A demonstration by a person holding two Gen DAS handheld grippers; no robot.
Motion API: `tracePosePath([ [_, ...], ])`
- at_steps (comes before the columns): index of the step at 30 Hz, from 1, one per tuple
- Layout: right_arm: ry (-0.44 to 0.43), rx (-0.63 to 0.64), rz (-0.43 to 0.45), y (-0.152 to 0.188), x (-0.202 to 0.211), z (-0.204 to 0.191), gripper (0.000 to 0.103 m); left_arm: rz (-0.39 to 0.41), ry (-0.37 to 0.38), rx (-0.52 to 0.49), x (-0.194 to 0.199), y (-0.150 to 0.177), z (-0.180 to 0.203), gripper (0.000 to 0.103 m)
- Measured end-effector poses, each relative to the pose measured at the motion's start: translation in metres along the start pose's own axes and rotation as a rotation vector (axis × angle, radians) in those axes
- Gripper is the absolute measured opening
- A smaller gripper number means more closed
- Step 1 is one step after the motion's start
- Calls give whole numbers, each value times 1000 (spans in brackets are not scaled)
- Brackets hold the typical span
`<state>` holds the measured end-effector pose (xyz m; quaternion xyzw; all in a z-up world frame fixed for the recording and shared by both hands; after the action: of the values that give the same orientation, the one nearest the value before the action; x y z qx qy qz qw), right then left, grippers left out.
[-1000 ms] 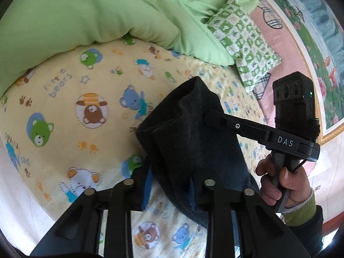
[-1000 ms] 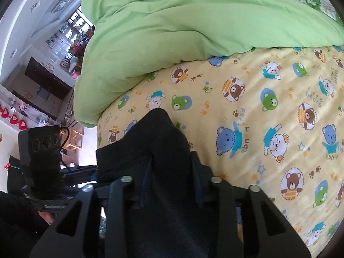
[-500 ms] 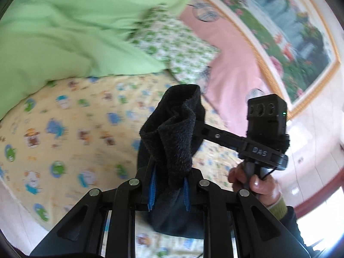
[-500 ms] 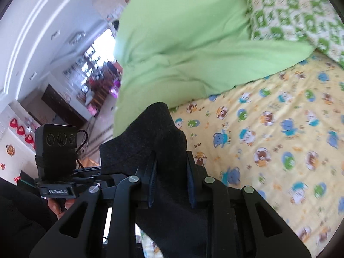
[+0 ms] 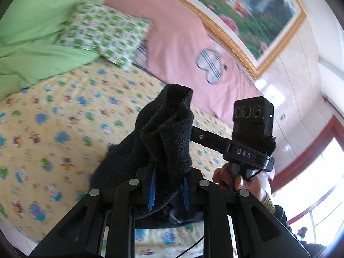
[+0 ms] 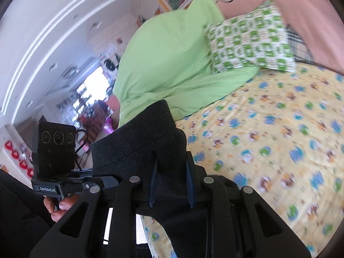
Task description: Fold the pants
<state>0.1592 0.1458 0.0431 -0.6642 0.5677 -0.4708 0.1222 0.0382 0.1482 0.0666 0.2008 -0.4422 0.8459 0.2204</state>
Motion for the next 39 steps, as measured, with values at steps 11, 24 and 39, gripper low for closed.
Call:
tracePosePath([
  [11,40,-119,137,50,73,39,24,-119,8,-171,-56,56,72,20],
  [24,91,-219,194,102,110,79,24,-238,-8,-280,-116,99,98,20],
  [39,191,-358,274,136,147,109,33,-284,-11,-373,-140,126,108,41],
])
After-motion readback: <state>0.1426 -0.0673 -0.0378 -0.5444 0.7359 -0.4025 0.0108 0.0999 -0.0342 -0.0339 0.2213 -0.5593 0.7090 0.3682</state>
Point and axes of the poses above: each gripper's, at about its wrist camera, not at the fingertips, and x roughly against the way its jaws point, z to its right, y to its underside, the point moved 9 cm from there along -x, roughly the way its jaws point, and after that the axes turned 6 degrees about -y, right-handed, at the moved point
